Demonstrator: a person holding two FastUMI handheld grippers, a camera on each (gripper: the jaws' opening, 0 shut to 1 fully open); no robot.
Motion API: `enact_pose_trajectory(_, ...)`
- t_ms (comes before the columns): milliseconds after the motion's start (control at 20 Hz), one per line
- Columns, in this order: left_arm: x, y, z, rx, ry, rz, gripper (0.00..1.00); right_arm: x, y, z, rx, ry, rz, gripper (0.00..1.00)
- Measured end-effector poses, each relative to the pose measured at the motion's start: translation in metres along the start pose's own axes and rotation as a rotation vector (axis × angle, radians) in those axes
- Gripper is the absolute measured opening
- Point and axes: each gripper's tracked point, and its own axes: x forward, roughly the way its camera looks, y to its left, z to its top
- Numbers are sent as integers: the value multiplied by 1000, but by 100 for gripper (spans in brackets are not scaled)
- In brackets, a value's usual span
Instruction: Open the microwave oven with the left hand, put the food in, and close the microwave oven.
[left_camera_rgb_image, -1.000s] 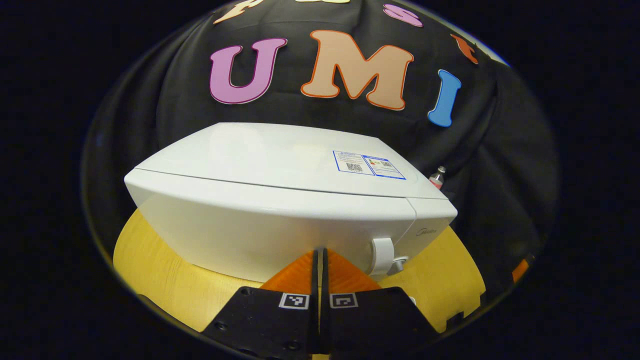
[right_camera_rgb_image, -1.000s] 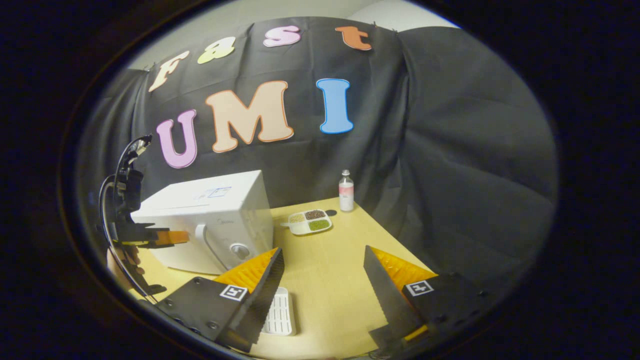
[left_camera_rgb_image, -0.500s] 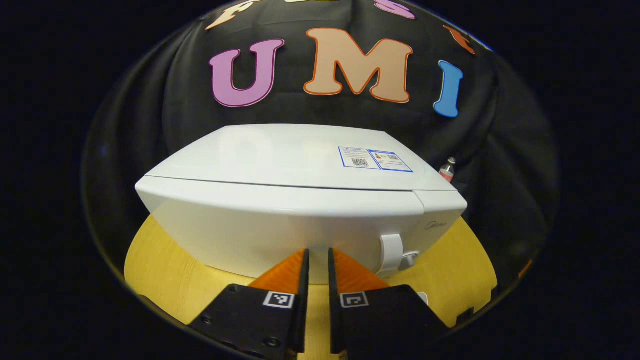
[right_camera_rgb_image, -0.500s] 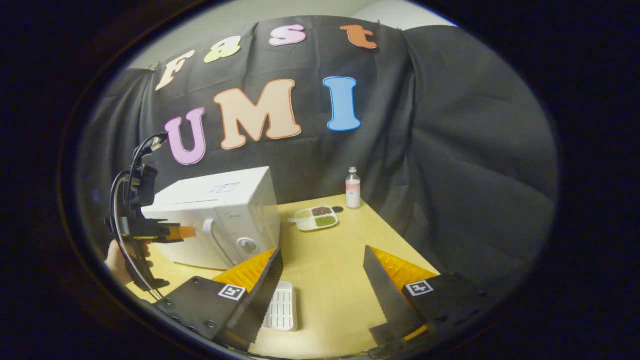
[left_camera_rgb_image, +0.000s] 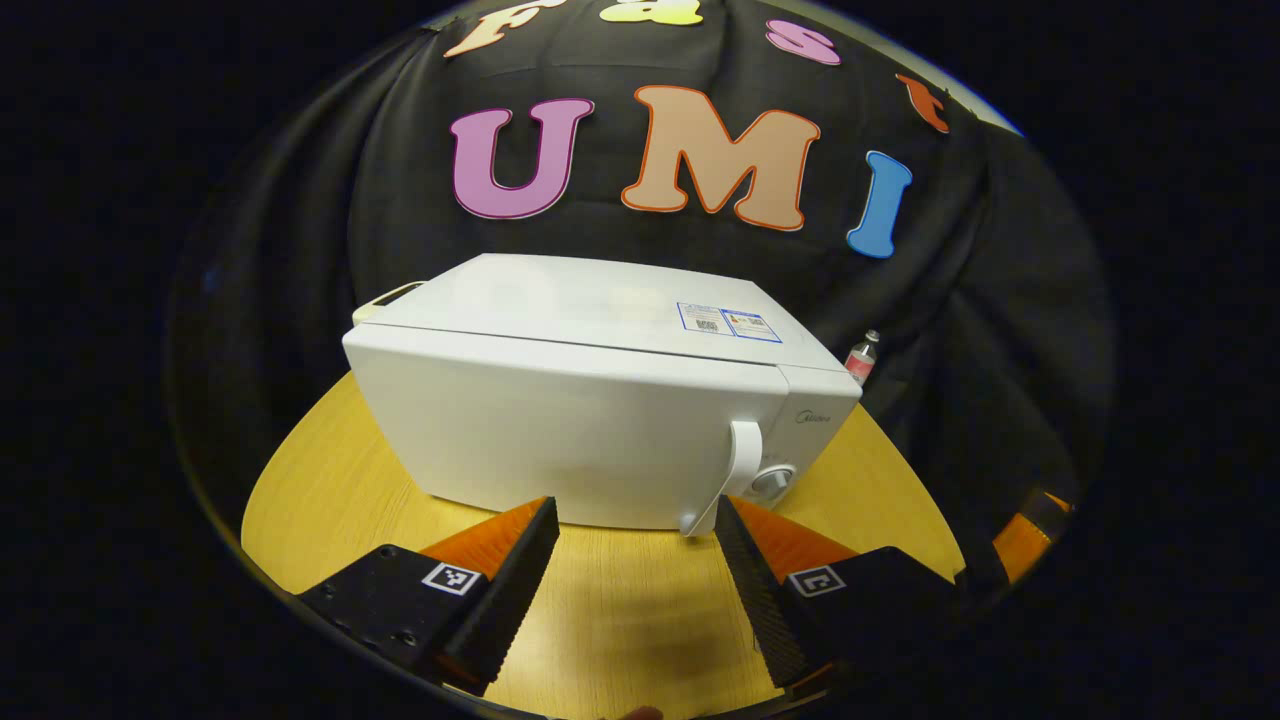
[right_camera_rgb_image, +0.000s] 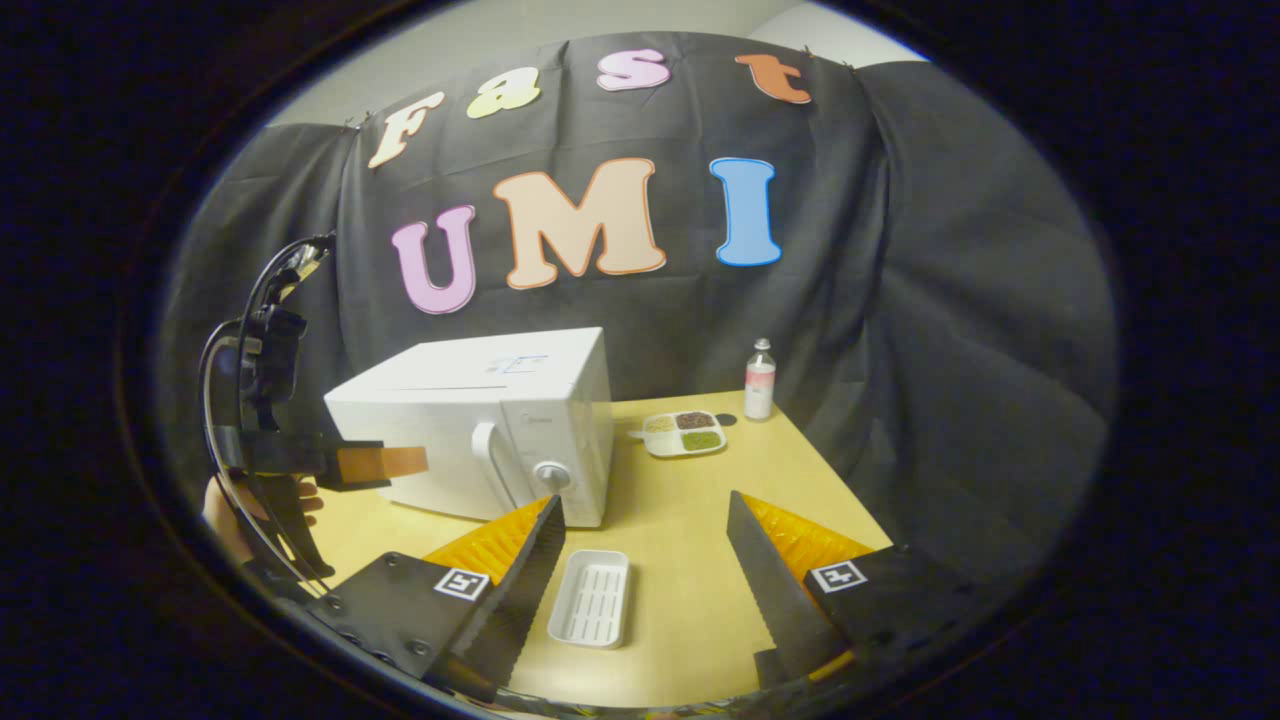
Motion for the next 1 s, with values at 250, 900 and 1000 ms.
enact_pose_trajectory(250,-36,4,10,2,-41,24,96,-2,21,29,-2,-42,74,100)
enact_pose_trajectory(900,-96,30,76,56,-252,136,95,-26,49,113,-7,-208,91,100)
enact_pose_trajectory(1000,-94,25,79,54,-254,130,95,-29,49,117,-10,-216,91,100)
